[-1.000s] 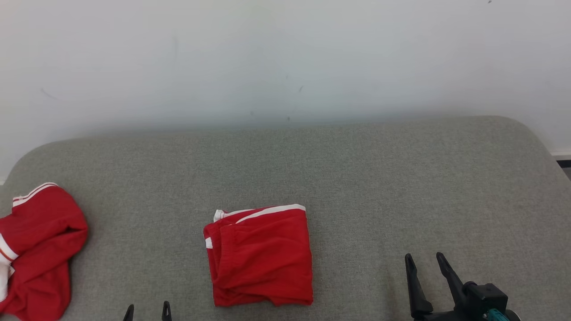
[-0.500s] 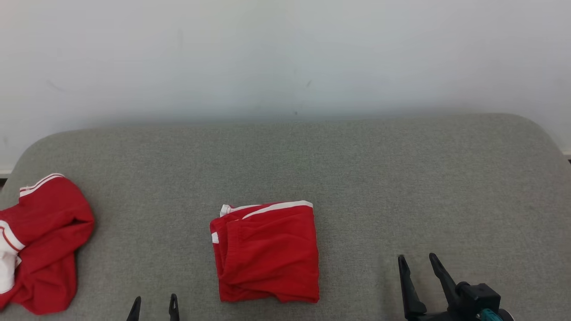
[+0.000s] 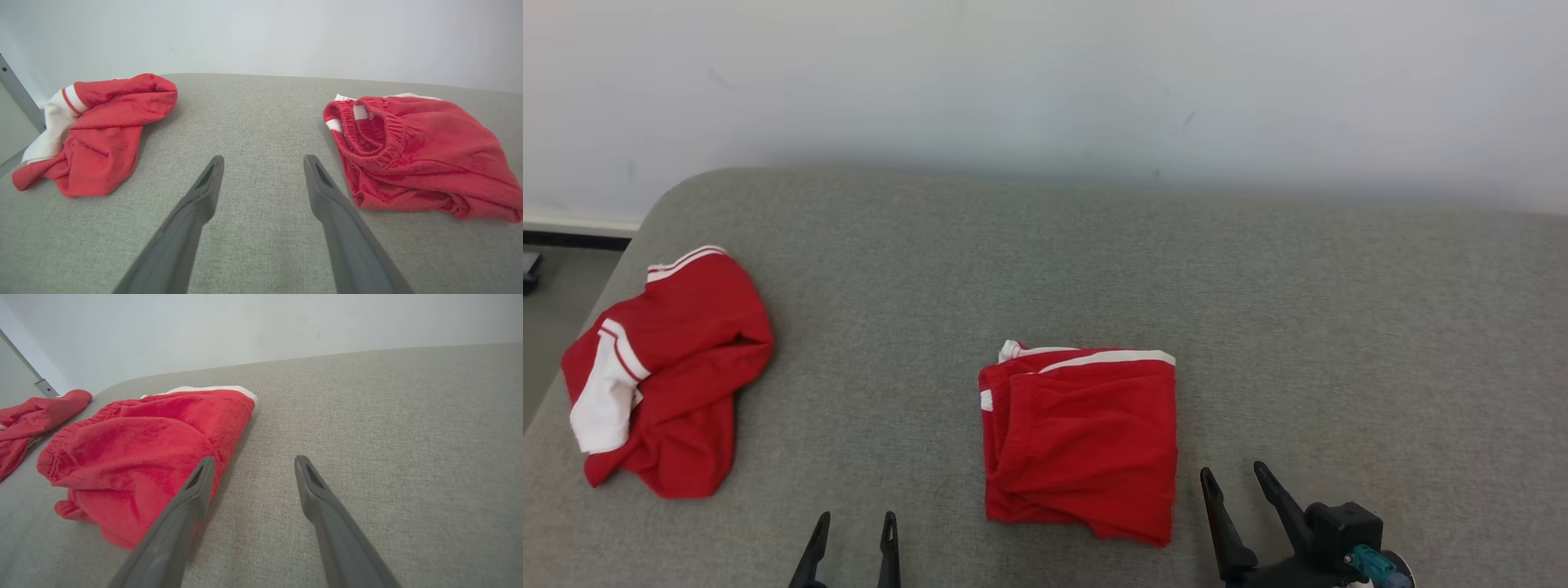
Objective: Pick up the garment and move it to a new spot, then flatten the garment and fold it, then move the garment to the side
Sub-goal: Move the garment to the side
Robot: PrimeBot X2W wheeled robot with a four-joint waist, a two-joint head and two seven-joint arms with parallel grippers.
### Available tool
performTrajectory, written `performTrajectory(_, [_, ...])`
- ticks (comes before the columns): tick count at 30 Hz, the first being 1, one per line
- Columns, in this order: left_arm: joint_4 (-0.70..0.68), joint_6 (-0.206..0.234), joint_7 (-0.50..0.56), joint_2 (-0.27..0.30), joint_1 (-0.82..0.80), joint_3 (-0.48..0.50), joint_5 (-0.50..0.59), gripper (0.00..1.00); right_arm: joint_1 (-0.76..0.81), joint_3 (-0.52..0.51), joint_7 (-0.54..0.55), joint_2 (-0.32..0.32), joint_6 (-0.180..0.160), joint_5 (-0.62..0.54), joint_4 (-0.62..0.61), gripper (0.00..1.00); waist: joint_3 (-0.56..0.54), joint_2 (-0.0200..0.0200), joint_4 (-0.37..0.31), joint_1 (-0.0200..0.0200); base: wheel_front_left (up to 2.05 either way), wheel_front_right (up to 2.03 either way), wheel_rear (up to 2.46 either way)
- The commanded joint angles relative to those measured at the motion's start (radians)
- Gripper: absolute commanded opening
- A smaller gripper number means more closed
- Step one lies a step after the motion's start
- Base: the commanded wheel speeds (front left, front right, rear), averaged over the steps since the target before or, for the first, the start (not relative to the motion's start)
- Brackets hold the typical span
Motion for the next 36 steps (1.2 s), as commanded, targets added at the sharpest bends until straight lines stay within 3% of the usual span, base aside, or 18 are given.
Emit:
performTrajectory(1, [0.0,0.002,-0.003,-0.001,-0.01,-0.009,-0.007,1.0,-0.022,0.01,-0.004,-0.007,-0.002,0.015,0.014,1.0,0.038,-0.0001,0.068,0.0,0.0,0.0,0.0])
performTrajectory(8, [-0.001,0.004,-0.003,-0.001,-0.008,-0.023,-0.017,1.0,-0.086,0.023,-0.004,-0.007,-0.002,0.058,0.112,1.0,0.059,-0.0001,0.133,0.0,0.0,0.0,0.0])
performTrajectory(18, [-0.003,0.005,-0.003,0.0,-0.022,-0.036,-0.009,1.0,-0.187,0.01,-0.004,-0.003,-0.002,0.111,0.238,1.0,0.086,-0.0001,0.166,0.0,0.0,0.0,0.0])
performTrajectory(19, [-0.001,0.005,-0.003,-0.001,-0.021,-0.035,-0.009,1.0,-0.195,0.018,-0.002,-0.002,-0.002,0.113,0.262,0.93,0.085,-0.0001,0.167,0.0,0.0,0.0,0.0])
performTrajectory(20, [0.0,0.004,-0.003,-0.001,-0.019,-0.034,-0.008,1.0,-0.2,0.024,-0.001,-0.002,-0.002,0.119,0.277,0.49,0.083,-0.0001,0.167,0.0,0.0,0.0,0.0])
performTrajectory(22, [0.002,0.003,-0.003,-0.001,-0.016,-0.032,-0.005,1.0,-0.209,0.034,-0.001,-0.001,-0.002,0.123,0.293,0.0,0.079,-0.0001,0.165,0.0,0.0,0.0,0.0])
performTrajectory(29, [0.006,-0.008,-0.003,-0.001,0.0,-0.02,0.01,1.0,-0.2,0.017,-0.002,-0.021,-0.002,0.125,0.269,0.0,0.05,-0.0001,0.115,0.0,0.0,0.0,0.0])
performTrajectory(36, [0.008,-0.024,-0.003,-0.001,0.006,-0.02,0.015,1.0,-0.171,0.028,-0.002,-0.017,-0.002,0.11,0.241,0.0,0.01,-0.0001,-0.039,0.0,0.0,0.0,0.0])
